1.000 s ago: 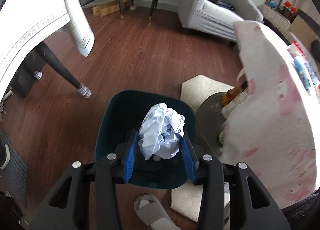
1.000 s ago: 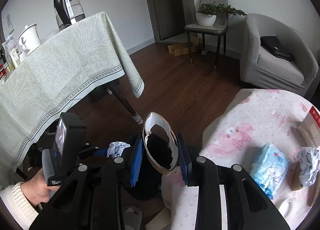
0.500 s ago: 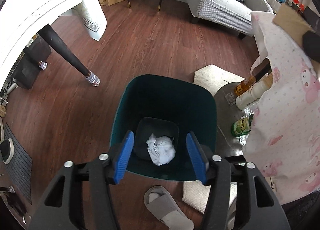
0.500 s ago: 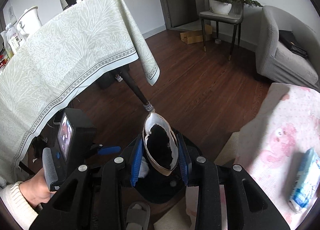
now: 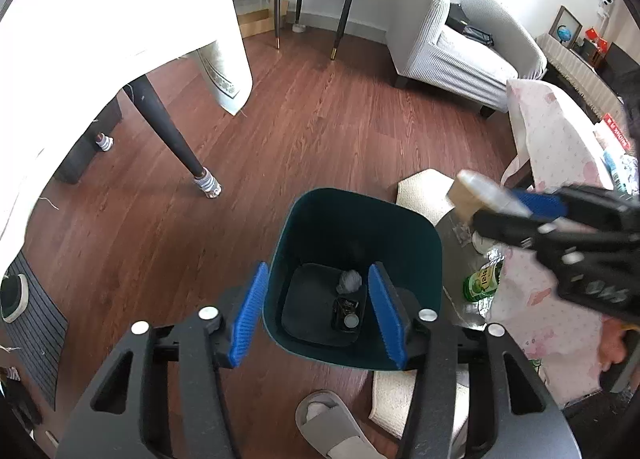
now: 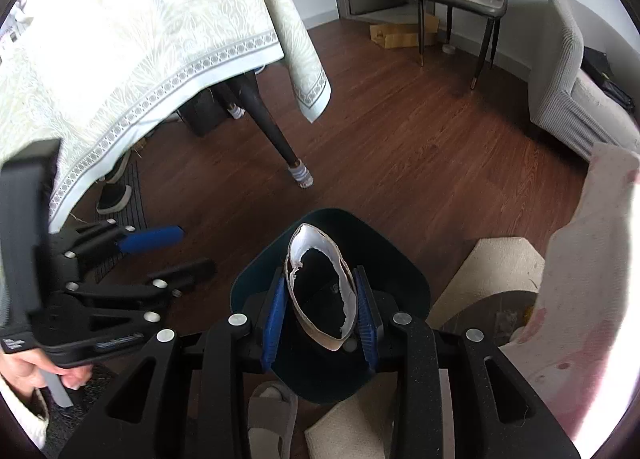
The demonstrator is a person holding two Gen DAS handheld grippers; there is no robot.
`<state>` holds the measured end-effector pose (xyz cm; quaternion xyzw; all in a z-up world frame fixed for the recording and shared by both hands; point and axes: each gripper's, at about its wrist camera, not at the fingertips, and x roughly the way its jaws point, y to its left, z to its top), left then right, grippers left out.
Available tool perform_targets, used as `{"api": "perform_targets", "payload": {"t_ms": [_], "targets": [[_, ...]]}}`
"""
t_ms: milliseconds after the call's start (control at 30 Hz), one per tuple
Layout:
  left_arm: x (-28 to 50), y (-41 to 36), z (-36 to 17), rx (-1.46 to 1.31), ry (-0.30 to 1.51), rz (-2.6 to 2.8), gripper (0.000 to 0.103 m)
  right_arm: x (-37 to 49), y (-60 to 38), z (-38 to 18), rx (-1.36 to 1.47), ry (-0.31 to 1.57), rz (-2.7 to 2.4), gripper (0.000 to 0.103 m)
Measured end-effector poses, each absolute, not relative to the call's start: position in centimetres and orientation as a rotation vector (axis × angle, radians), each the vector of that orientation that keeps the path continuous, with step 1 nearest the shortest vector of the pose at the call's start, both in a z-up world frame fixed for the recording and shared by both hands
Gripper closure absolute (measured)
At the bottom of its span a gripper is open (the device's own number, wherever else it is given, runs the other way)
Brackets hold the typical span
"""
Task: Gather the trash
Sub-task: 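Lower the torn cardboard tube into the green bin and open the right tool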
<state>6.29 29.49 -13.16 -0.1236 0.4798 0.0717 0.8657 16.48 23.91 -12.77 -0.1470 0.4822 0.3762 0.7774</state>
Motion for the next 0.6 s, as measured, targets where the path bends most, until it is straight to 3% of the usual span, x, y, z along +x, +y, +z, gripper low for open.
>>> {"api": "perform_targets", "payload": {"t_ms": [600], "targets": [[4.5,30.6,-8.3,-0.296,0.854,0.156,0.074,15.9,24.8,-21.9,-0.444,1.219,0.73,0.07]]}}
